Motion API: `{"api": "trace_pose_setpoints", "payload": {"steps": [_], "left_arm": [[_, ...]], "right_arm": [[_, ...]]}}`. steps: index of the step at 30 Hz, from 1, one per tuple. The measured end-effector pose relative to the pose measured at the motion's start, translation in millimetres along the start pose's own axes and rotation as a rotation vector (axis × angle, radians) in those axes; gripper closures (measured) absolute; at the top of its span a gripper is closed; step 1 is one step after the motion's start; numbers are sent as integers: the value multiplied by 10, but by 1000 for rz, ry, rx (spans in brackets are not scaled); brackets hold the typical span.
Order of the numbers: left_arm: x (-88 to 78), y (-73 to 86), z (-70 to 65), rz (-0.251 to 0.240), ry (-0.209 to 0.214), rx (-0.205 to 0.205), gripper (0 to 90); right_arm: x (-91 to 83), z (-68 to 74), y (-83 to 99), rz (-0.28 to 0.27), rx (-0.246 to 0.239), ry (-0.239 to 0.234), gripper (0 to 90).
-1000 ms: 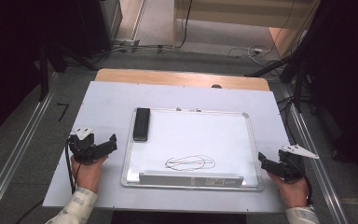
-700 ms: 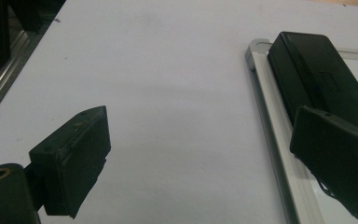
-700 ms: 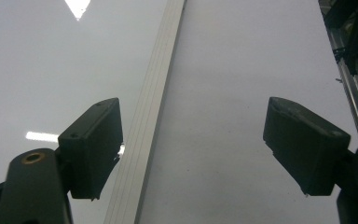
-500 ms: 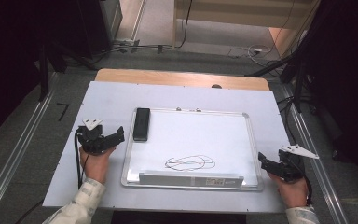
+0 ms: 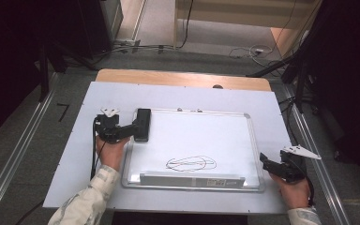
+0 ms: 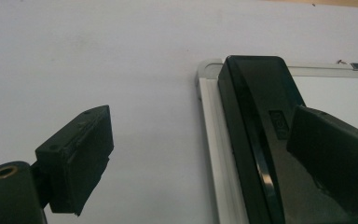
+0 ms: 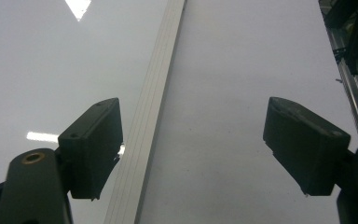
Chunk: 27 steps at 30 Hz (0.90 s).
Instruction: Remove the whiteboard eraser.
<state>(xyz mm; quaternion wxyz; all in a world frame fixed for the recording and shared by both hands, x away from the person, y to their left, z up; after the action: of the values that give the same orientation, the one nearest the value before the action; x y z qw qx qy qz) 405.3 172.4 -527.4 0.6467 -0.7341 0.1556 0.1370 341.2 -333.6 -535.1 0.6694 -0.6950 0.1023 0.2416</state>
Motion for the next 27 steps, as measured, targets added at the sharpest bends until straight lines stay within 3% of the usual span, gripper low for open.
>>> {"api": "trace_pose_setpoints", "payload": {"steps": [9,17,27], "left_arm": [[179,10,-120,28,4,-10,74],[335,-30,-280,46,9,5,84],[535,4,-358,87,-10,22,103]], "right_arm": [[2,1,-1,-1,0,-1,184],[2,2,-2,-2,-2,-2,184],[0,-2,-4,-2,1,-4,184]]}}
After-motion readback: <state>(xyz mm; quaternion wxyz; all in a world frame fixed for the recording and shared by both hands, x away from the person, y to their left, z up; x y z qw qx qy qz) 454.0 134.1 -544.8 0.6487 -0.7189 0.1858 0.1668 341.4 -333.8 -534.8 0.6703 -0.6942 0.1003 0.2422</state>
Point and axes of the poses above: each handheld gripper's, and its own axes: x roughly forward along the jaws, y roughly out of its underside, z roughly to its left, the point moved 9 cm from there along x, roughly forward along the jaws, and after that the axes turned 14 degrees about -z, right-handed, at the moved point
